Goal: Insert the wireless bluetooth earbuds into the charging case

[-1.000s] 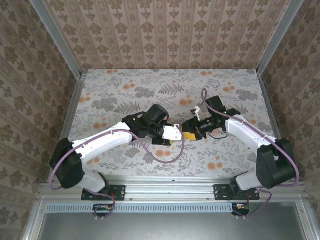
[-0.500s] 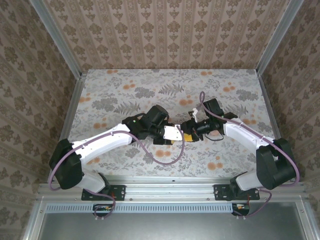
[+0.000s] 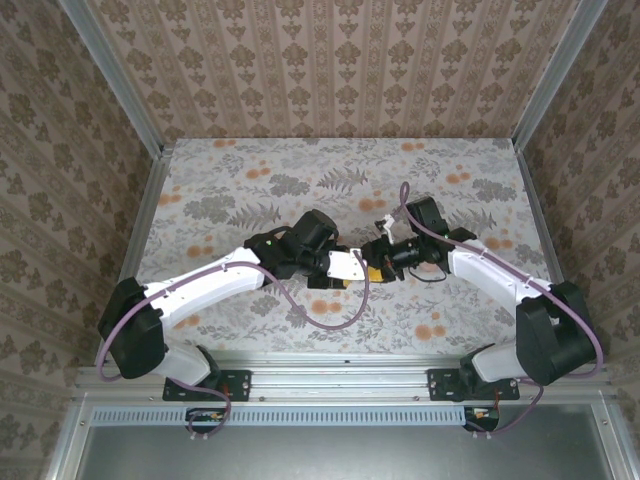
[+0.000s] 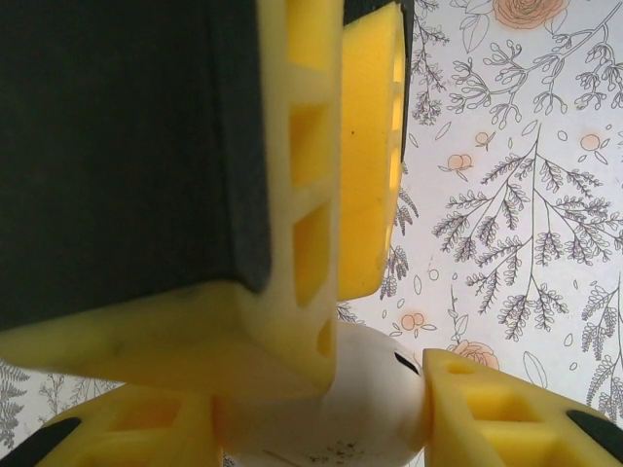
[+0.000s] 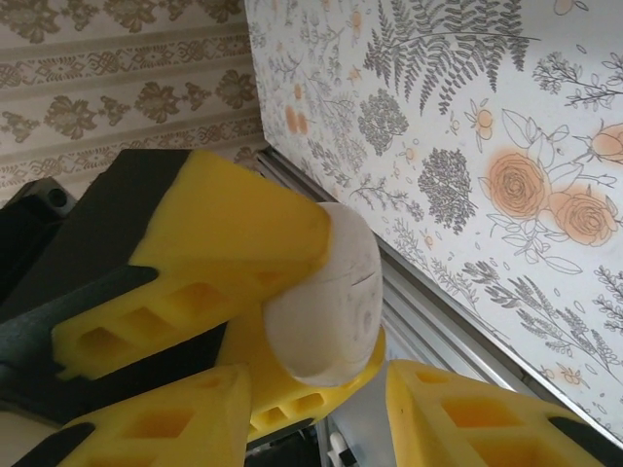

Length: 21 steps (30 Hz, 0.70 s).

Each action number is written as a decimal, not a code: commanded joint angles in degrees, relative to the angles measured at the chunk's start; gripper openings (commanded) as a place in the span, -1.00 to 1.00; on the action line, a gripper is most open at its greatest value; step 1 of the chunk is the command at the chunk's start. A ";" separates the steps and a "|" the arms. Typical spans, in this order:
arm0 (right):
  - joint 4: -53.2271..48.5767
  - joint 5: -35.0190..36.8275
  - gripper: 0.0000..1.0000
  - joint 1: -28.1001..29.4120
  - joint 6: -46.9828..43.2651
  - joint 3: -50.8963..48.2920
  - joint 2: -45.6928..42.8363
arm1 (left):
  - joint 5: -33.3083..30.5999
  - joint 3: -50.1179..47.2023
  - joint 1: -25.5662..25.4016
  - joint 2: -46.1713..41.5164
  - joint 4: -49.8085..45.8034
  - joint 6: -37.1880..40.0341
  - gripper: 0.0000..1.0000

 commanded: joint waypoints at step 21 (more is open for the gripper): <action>0.75 -0.89 -0.26 2.07 -3.34 1.73 2.10 | 2.92 0.64 -1.39 -3.41 3.76 -2.69 -0.43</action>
